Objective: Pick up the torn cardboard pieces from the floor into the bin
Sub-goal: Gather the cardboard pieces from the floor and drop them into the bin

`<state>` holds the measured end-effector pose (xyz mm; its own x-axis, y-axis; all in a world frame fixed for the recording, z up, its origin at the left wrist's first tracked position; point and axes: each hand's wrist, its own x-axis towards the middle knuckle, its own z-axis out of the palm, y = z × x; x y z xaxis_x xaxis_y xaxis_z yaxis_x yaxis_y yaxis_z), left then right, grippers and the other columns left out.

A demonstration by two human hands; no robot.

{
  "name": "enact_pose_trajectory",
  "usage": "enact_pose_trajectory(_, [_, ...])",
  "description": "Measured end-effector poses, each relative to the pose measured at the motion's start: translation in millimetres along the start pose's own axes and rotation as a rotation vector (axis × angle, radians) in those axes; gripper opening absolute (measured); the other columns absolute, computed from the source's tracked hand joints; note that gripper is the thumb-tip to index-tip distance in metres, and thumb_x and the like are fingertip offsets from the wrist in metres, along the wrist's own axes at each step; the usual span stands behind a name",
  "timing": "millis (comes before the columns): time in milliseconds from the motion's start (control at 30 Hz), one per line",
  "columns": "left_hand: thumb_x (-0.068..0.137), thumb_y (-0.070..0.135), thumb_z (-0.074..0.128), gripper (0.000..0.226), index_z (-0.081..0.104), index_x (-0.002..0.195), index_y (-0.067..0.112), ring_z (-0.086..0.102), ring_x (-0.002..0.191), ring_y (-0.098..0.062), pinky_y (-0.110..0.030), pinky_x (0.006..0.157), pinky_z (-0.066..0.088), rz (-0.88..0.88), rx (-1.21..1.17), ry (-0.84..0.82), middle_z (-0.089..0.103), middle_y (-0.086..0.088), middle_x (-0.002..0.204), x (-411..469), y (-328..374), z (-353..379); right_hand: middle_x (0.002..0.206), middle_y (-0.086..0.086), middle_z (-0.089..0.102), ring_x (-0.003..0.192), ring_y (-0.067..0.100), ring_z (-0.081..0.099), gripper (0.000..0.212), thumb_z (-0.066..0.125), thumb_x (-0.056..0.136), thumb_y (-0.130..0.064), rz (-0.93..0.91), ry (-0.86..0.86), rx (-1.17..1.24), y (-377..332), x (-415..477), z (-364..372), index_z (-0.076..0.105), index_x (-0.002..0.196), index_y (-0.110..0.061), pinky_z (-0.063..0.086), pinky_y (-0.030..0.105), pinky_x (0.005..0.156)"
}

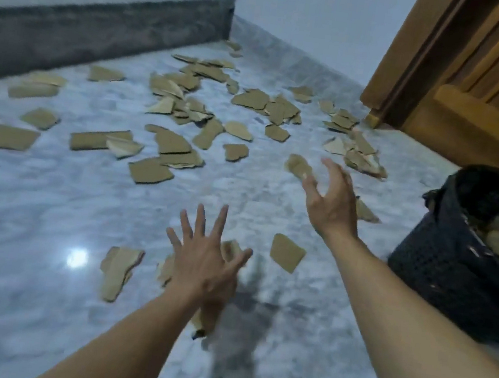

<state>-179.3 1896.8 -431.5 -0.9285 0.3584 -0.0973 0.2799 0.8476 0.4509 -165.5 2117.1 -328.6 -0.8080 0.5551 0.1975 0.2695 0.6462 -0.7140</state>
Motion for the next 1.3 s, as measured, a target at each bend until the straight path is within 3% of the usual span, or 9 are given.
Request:
enact_pose_trajectory(67, [0.068, 0.102, 0.016, 0.108, -0.026, 0.152, 0.049, -0.031, 0.146, -0.049, -0.075, 0.11, -0.013, -0.02, 0.142, -0.131, -0.034, -0.008, 0.161, -21, -32, 21, 0.166, 0.001, 0.015, 0.151, 0.026, 0.017, 0.07, 0.048, 0.095, -0.066, 0.139, -0.234, -0.071, 23, -25, 43, 0.029, 0.155, -0.037, 0.024, 0.051, 0.118])
enact_pose_trajectory(167, [0.065, 0.105, 0.007, 0.109, -0.022, 0.154, 0.049, -0.035, 0.142, -0.054, -0.079, 0.104, -0.021, -0.085, 0.182, -0.17, -0.034, -0.01, 0.163, -42, -64, 39, 0.169, 0.0, -0.008, 0.154, 0.033, -0.004, 0.08, 0.031, 0.083, -0.088, 0.237, -0.479, -0.302, 51, -60, 89, 0.007, 0.153, -0.058, 0.006, 0.063, 0.119])
enact_pose_trajectory(300, [0.074, 0.097, 0.003, 0.101, -0.015, 0.158, 0.043, -0.022, 0.15, -0.048, -0.073, 0.114, -0.01, -0.098, 0.163, -0.089, -0.023, -0.013, 0.167, -43, -84, 36, 0.167, 0.003, -0.017, 0.152, 0.033, -0.018, 0.085, 0.023, 0.072, -0.096, 0.142, -0.678, -0.412, 40, -101, 131, -0.018, 0.142, -0.069, -0.01, 0.065, 0.117])
enact_pose_trajectory(433, [0.061, 0.099, -0.016, 0.113, -0.019, 0.157, 0.04, -0.031, 0.147, -0.046, -0.073, 0.11, -0.019, -0.179, 0.222, 0.005, -0.027, -0.014, 0.165, -41, -109, 15, 0.167, 0.004, -0.019, 0.15, 0.036, -0.025, 0.08, 0.02, 0.07, -0.099, 0.023, -0.709, -0.394, 0, -109, 172, -0.016, 0.138, -0.074, -0.017, 0.067, 0.113])
enact_pose_trajectory(633, [0.081, 0.091, 0.013, 0.096, -0.003, 0.161, 0.04, -0.021, 0.153, -0.039, -0.061, 0.122, -0.008, -0.331, 0.134, -0.047, -0.014, -0.011, 0.169, -34, -162, -12, 0.165, 0.006, -0.025, 0.147, 0.042, -0.029, 0.077, -0.006, 0.072, -0.088, -0.017, -0.726, -0.553, -15, -104, 217, -0.009, 0.146, -0.067, -0.015, 0.073, 0.109])
enact_pose_trajectory(867, [0.09, 0.083, 0.013, 0.085, 0.001, 0.161, 0.039, -0.018, 0.154, -0.036, -0.059, 0.123, -0.008, -0.363, 0.194, -0.021, -0.013, -0.012, 0.169, -17, -229, -40, 0.162, 0.009, -0.032, 0.147, 0.046, -0.025, 0.075, 0.002, 0.088, -0.078, -0.026, -0.697, -0.634, -53, -100, 271, -0.019, 0.153, -0.048, -0.01, 0.076, 0.109])
enact_pose_trajectory(1000, [0.089, 0.084, 0.011, 0.084, 0.002, 0.161, 0.041, -0.017, 0.154, -0.035, -0.059, 0.122, -0.011, -0.383, 0.187, -0.019, -0.012, -0.012, 0.17, -6, -258, -55, 0.163, 0.01, -0.031, 0.147, 0.046, -0.025, 0.081, -0.002, 0.08, -0.088, -0.023, -0.691, -0.534, -82, -101, 294, -0.023, 0.149, -0.053, -0.01, 0.077, 0.108])
enact_pose_trajectory(1133, [0.098, 0.073, 0.014, 0.072, 0.005, 0.161, 0.04, -0.015, 0.155, -0.032, -0.06, 0.121, -0.009, -0.404, 0.185, -0.014, -0.009, -0.01, 0.17, 3, -299, -75, 0.16, 0.006, -0.036, 0.148, 0.044, -0.025, 0.097, 0.014, 0.067, -0.103, -0.125, -0.752, -0.529, -111, -120, 309, -0.023, 0.146, -0.06, -0.012, 0.075, 0.107])
enact_pose_trajectory(1300, [0.101, 0.065, 0.029, 0.067, 0.014, 0.161, 0.038, -0.014, 0.156, -0.031, -0.061, 0.121, -0.009, -0.535, 0.158, 0.23, 0.0, -0.01, 0.171, 2, -345, -101, 0.164, 0.008, -0.028, 0.146, 0.045, -0.028, 0.105, 0.009, 0.06, -0.105, -0.088, -0.741, -0.629, -116, -127, 332, -0.021, 0.148, -0.057, -0.006, 0.079, 0.107])
